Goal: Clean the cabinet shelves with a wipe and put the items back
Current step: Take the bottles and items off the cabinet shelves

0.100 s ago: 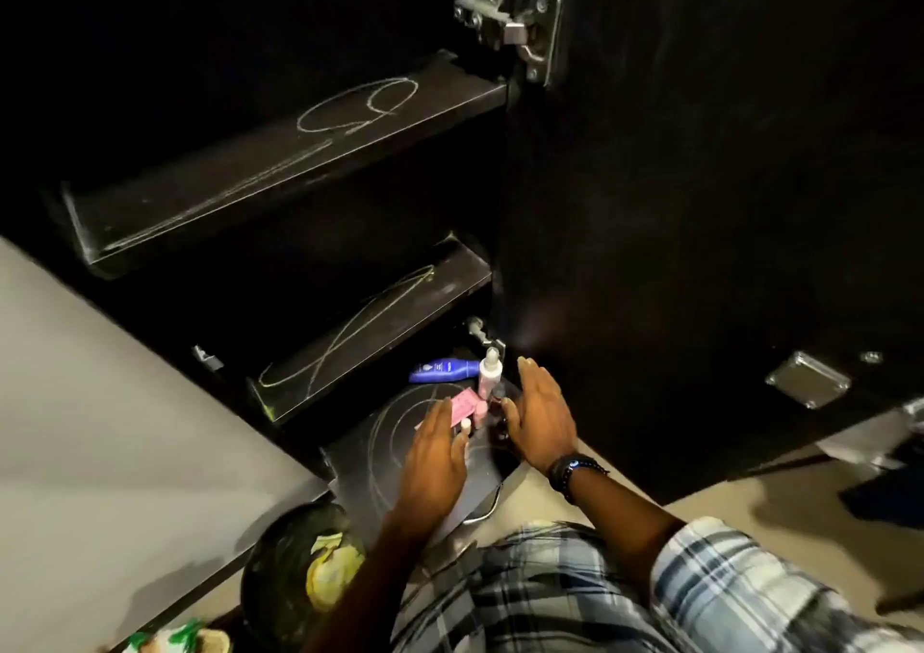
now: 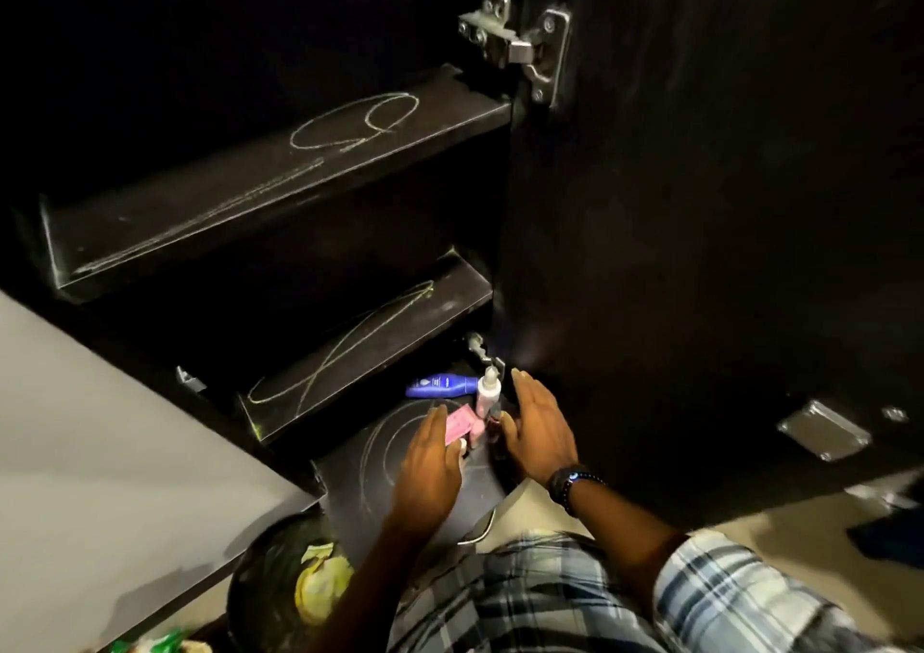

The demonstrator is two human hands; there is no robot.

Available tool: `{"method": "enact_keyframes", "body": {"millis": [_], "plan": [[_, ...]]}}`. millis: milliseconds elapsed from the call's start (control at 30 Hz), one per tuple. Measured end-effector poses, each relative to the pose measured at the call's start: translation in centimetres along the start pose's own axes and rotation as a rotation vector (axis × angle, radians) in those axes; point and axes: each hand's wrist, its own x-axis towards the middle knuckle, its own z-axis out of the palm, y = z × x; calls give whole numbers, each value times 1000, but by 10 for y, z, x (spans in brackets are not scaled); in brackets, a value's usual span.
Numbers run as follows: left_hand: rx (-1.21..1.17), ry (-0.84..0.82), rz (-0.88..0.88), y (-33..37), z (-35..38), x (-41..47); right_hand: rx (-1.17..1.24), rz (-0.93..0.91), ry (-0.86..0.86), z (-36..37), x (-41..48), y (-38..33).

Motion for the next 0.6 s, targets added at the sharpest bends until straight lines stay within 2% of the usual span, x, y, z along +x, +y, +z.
{"method": "enact_keyframes", "body": {"millis": [200, 333, 433, 500, 567, 600], "plan": [[54, 6, -32, -10, 5, 39, -33, -68, -99, 1, 49, 5], [55, -66, -23, -21, 5, 67, -77, -111, -220, 2, 73, -7], [98, -31, -39, -28, 12, 91, -144, -130, -290, 1, 85, -11], [83, -57, -27, -47, 27, 109, -172, -127, -328, 0, 91, -12], [202, -193, 7, -80, 50, 132, -194, -124, -352, 1, 93, -14], [279, -200, 35, -91, 60, 141, -204, -120, -359, 2, 93, -14]]}}
